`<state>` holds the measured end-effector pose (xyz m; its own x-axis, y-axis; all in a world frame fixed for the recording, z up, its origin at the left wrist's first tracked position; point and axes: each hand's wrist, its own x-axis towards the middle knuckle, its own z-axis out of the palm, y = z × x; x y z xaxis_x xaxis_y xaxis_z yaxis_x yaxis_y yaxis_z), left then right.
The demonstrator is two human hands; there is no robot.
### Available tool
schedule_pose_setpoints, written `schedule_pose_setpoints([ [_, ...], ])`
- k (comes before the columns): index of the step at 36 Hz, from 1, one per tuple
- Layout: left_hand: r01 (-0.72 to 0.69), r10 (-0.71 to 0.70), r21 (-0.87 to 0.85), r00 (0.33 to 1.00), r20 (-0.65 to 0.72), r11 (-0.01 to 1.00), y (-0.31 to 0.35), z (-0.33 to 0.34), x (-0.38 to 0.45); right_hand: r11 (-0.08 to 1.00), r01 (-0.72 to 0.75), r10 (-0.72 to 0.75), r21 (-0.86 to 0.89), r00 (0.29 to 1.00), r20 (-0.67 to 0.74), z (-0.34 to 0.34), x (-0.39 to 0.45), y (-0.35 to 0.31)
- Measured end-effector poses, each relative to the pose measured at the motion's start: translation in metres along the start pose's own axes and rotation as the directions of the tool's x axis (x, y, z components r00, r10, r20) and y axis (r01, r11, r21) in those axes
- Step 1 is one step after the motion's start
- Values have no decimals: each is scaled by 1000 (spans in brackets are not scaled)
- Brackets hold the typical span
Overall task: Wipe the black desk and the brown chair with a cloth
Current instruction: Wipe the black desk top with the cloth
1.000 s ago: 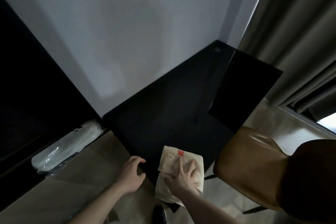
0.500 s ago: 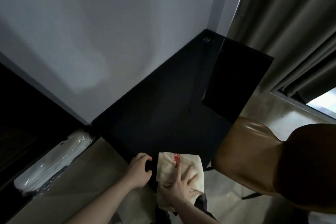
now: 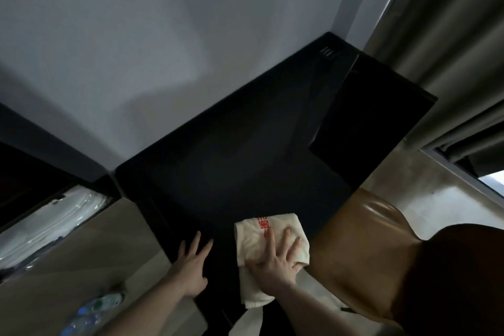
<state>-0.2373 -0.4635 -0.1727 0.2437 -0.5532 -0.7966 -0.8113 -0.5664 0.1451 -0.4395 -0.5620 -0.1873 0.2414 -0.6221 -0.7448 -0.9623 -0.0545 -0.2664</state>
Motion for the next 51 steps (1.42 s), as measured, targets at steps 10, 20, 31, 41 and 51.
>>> schedule_pose_setpoints([
  [10,122,-112,-124,990,81,985,39,-7,11,994,37,-37,-104,999,-1,-78,45,39],
  [20,96,-77,-149,989,128,984,31,13,-13,999,28,-29,-20,998,-47,-80,38,34],
  [31,59,-44,-168,995,93,984,21,26,-27,996,85,-82,28,991,-108,-73,14,49],
  [41,39,-31,-148,998,58,988,16,6,-16,999,20,-13,50,991,-131,-84,12,39],
  [51,-45,42,-162,999,-24,986,45,-38,-6,966,-97,119,238,989,-83,-83,28,17],
])
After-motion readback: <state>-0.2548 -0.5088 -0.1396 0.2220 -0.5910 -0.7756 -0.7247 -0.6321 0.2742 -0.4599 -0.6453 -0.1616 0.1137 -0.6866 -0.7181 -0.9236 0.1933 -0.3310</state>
